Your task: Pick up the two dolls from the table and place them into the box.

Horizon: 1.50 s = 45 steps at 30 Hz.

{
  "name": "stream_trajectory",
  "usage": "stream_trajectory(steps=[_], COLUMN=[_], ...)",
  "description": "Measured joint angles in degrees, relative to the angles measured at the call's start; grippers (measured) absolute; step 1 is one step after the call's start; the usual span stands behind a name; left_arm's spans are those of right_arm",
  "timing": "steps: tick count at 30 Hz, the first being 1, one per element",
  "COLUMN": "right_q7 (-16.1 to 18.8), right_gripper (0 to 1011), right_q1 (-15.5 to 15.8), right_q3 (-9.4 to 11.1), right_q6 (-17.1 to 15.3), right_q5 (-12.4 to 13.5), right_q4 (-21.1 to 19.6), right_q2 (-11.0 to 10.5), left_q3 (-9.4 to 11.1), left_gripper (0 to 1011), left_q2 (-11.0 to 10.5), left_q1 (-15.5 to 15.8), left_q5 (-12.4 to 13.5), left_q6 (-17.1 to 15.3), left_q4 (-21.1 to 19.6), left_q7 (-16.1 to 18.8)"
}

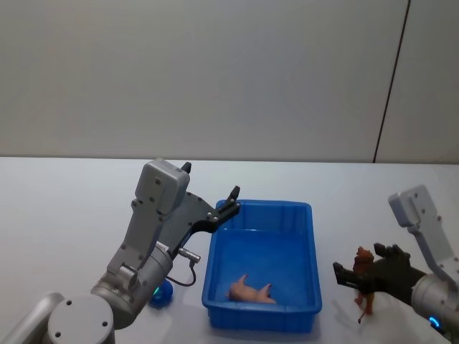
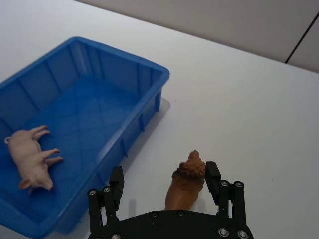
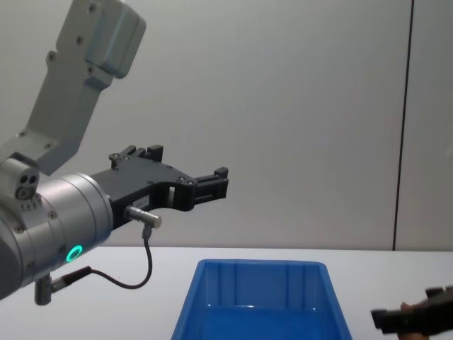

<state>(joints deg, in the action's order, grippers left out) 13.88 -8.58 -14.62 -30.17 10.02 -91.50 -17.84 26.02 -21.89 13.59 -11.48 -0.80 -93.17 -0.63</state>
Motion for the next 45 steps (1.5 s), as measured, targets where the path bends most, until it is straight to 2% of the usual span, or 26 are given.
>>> stream_trajectory(steps=[17, 21, 25, 27, 28, 30, 31, 33, 36, 37, 40, 45], right_q7=[-1.54, -1.71, -1.87, -1.89, -1.93, -1.97, -1.98, -2.0, -2.0, -2.0, -2.05, -2.39], right_gripper=[1001, 942, 811, 794, 729, 663, 663, 560, 504, 445, 393, 393], right_q1=[-1.68, -2.06, -2.42, -2.48, -2.68, -2.83, -2.87, -3.02, -3.17, -3.2, -3.33, -3.44], right_q3=[-0.28, -0.38, -0.45, -0.46, -0.51, -0.57, -0.58, -0.61, -0.63, -0.63, -0.62, -0.48], right_q6=[-0.69, -0.81, -0.97, -0.99, -1.06, -1.11, -1.12, -1.14, -1.15, -1.15, -1.12, -0.18], right_q5=[-0.74, -0.9, -0.99, -1.0, -1.0, -1.0, -1.01, -1.01, -0.95, -0.89, -0.7, -0.52], right_q4=[6.6, 7.57, 8.37, 8.5, 8.9, 9.21, 9.3, 9.56, 9.8, 9.84, 9.89, 9.44], right_q2=[1.29, 1.58, 1.86, 1.91, 2.09, 2.23, 2.29, 2.43, 2.59, 2.63, 2.74, 2.84], left_q3=[0.0, 0.0, 0.0, 0.0, 0.0, 0.0, 0.0, 0.0, 0.0, 0.0, 0.0, 0.0], left_gripper=[1002, 1002, 1002, 1002, 1002, 1001, 1002, 1001, 1002, 1002, 1002, 1002], left_q2=[0.0, 0.0, 0.0, 0.0, 0.0, 0.0, 0.0, 0.0, 0.0, 0.0, 0.0, 0.0], left_q1=[0.0, 0.0, 0.0, 0.0, 0.0, 0.0, 0.0, 0.0, 0.0, 0.0, 0.0, 0.0], left_q5=[0.0, 0.0, 0.0, 0.0, 0.0, 0.0, 0.0, 0.0, 0.0, 0.0, 0.0, 0.0], left_q6=[0.0, 0.0, 0.0, 0.0, 0.0, 0.0, 0.0, 0.0, 0.0, 0.0, 0.0, 0.0], left_q4=[0.0, 0.0, 0.0, 0.0, 0.0, 0.0, 0.0, 0.0, 0.0, 0.0, 0.0, 0.0], left_q7=[0.0, 0.0, 0.0, 0.0, 0.0, 0.0, 0.0, 0.0, 0.0, 0.0, 0.0, 0.0])
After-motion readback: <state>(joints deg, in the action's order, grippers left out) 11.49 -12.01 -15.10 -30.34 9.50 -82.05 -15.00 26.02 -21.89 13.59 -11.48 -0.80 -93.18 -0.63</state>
